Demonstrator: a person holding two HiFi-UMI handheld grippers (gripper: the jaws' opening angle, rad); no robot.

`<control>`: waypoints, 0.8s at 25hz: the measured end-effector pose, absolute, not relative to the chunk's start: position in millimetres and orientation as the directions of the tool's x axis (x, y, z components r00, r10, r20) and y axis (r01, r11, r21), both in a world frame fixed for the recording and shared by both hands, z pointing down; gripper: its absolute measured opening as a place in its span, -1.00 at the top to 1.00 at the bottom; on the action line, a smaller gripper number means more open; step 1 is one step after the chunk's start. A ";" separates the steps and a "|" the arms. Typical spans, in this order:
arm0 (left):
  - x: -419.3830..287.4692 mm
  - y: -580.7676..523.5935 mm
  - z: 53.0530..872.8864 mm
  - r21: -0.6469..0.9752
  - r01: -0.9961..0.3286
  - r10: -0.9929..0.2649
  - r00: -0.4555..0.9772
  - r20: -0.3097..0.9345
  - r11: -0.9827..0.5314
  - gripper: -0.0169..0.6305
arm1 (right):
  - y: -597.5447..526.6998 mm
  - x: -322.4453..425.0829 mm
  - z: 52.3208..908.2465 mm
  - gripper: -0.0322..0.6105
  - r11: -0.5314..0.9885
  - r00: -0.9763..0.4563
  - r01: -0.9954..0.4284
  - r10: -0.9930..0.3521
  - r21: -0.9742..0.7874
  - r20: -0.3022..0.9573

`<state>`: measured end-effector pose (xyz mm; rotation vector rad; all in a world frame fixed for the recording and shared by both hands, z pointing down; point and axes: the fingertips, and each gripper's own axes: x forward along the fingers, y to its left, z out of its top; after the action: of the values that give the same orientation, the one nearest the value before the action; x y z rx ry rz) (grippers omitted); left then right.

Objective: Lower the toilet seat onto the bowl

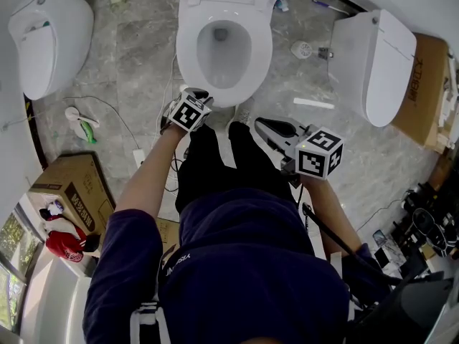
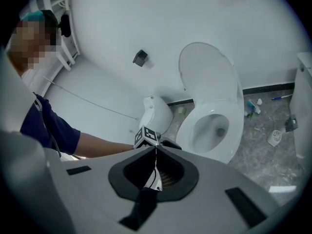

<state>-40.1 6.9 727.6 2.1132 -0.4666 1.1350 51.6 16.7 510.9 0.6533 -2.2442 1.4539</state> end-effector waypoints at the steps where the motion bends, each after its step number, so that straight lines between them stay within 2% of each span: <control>1: -40.9 5.8 730.2 0.390 -0.594 0.001 0.549 0.836 -0.704 0.73 | 16.5 52.0 511.3 0.87 0.352 -0.817 -0.573 -0.172 -0.740 0.551; 20: -53.0 13.0 769.3 0.384 -0.624 0.046 0.487 0.872 -0.681 0.83 | 22.1 56.3 527.0 0.87 0.312 -0.809 -0.585 -0.155 -0.749 0.567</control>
<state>-53.0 13.0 769.3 2.0318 -0.4750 1.2191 56.3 22.1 527.0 0.6587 -2.1942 1.5008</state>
